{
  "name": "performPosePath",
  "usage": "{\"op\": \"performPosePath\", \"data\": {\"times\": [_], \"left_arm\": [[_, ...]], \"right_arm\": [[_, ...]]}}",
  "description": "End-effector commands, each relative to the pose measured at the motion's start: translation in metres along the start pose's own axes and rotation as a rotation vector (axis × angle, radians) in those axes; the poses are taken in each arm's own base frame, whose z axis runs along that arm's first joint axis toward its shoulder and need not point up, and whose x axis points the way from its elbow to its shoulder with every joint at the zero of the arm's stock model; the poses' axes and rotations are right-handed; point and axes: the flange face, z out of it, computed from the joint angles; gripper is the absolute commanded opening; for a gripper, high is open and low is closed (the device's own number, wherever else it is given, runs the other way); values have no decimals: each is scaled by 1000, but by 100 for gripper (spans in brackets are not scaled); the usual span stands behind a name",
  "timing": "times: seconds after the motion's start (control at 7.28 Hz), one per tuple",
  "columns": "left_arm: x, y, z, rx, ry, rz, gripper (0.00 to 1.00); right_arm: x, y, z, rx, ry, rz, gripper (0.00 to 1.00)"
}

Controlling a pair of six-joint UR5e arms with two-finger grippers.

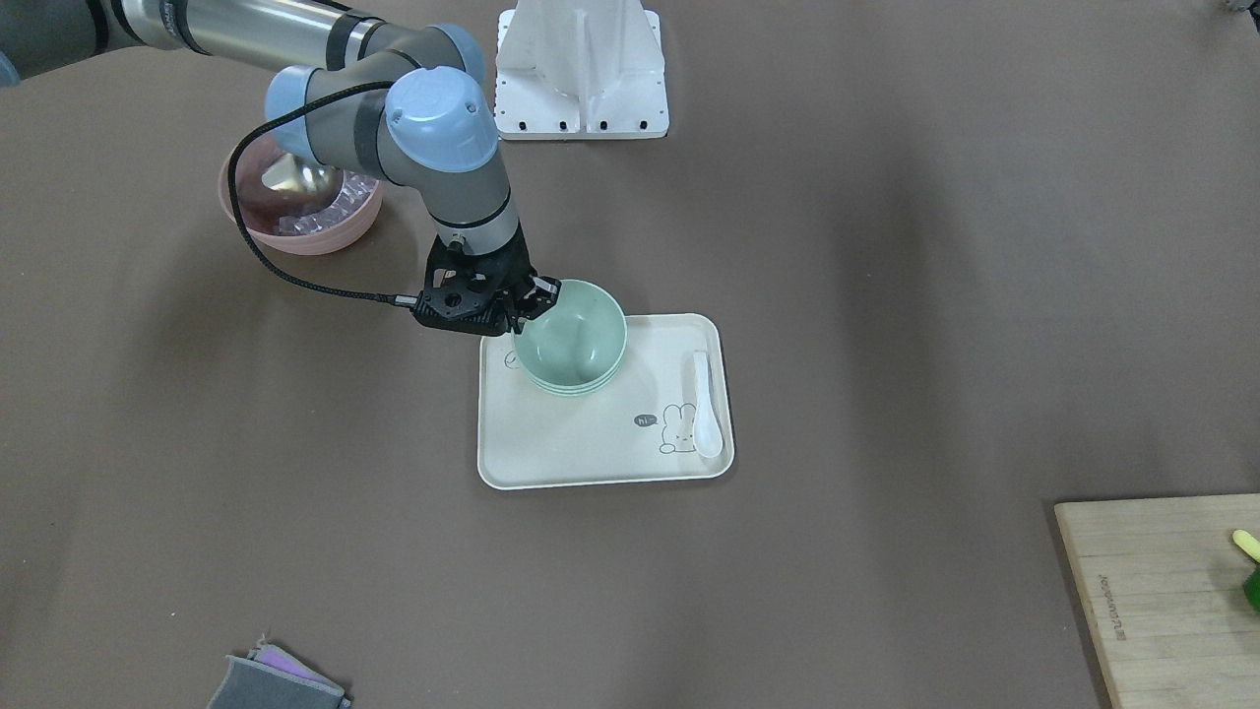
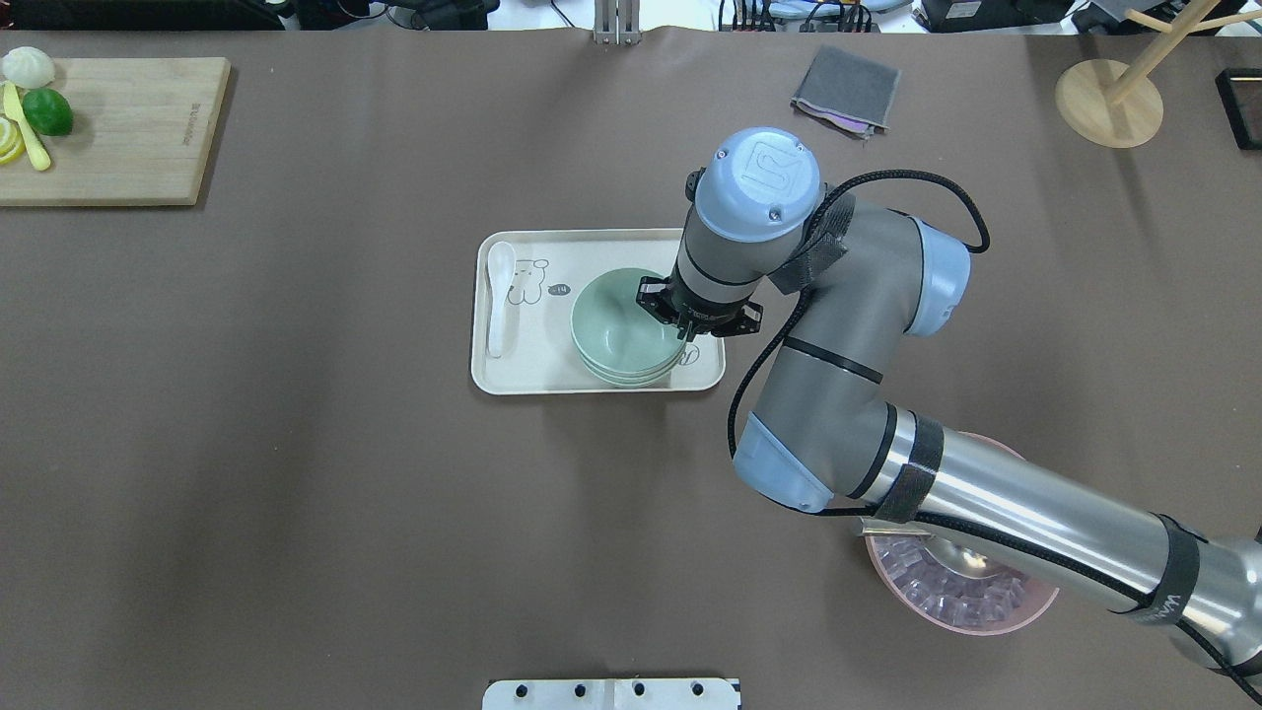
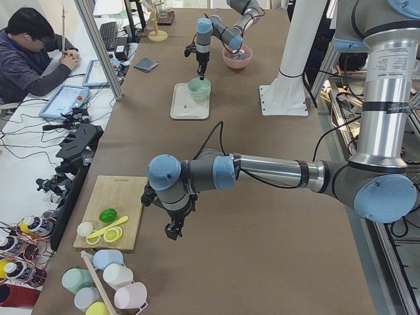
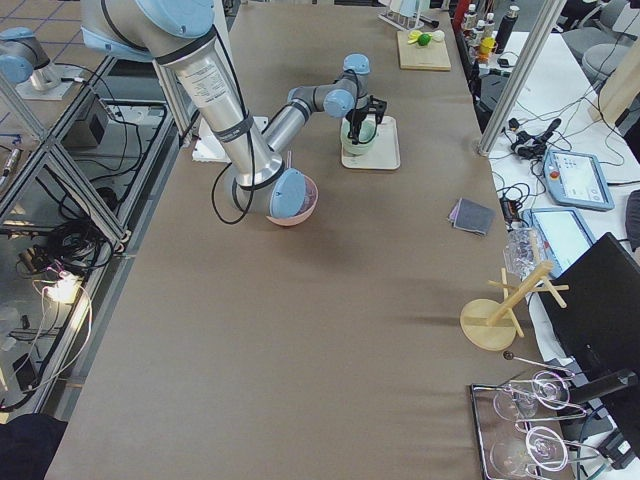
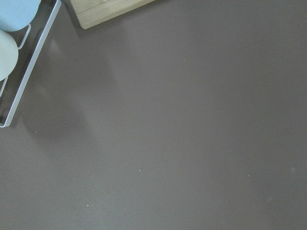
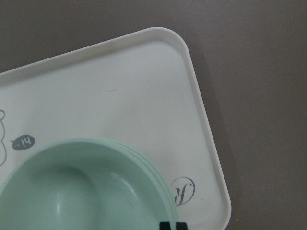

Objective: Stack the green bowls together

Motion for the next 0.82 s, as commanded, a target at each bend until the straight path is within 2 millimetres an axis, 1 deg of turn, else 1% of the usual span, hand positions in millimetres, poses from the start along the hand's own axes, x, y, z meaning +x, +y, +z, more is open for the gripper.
{"op": "performPosePath", "data": {"times": [0.0, 0.14, 0.27, 0.41, 0.55, 0.69], "left_arm": [[0, 1, 1, -1, 0, -1, 98], [-1, 1, 1, -1, 1, -2, 98], [-1, 1, 1, -2, 0, -2, 98], [-1, 1, 2, -3, 1, -3, 98], [-2, 2, 3, -5, 2, -5, 98], [-2, 3, 3, -6, 2, -6, 98]], "right_arm": [[4, 6, 8, 29, -13, -30, 76], [7, 11, 15, 111, -60, -69, 100], [8, 12, 14, 114, -67, -89, 100], [10, 4, 6, 118, -73, -97, 100], [15, -11, -9, 106, -87, -89, 100], [21, -23, -24, 101, -70, -89, 100]]}}
